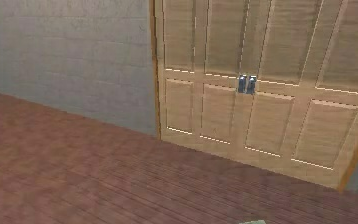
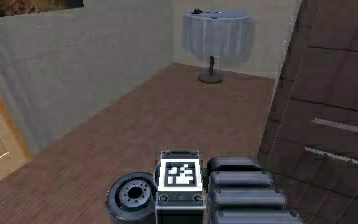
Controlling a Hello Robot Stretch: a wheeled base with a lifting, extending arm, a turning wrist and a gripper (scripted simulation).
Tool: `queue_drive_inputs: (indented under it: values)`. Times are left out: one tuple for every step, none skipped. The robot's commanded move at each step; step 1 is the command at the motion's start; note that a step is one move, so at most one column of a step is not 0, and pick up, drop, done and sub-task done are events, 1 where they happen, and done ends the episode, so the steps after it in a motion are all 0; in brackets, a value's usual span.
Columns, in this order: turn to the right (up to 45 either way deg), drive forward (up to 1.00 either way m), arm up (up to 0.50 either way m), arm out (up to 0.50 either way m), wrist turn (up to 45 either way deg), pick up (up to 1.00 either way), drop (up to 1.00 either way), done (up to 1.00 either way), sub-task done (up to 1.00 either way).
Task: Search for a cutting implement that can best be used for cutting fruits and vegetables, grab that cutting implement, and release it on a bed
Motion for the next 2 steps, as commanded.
queue_drive_inputs:
  values:
    - [-18.0, 0.0, 0.0, 0.0, 0.0, 0.0, 0.0, 0.0, 0.0]
    - [0.0, 0.7, 0.0, 0.0, 0.0, 0.0, 0.0, 0.0, 0.0]
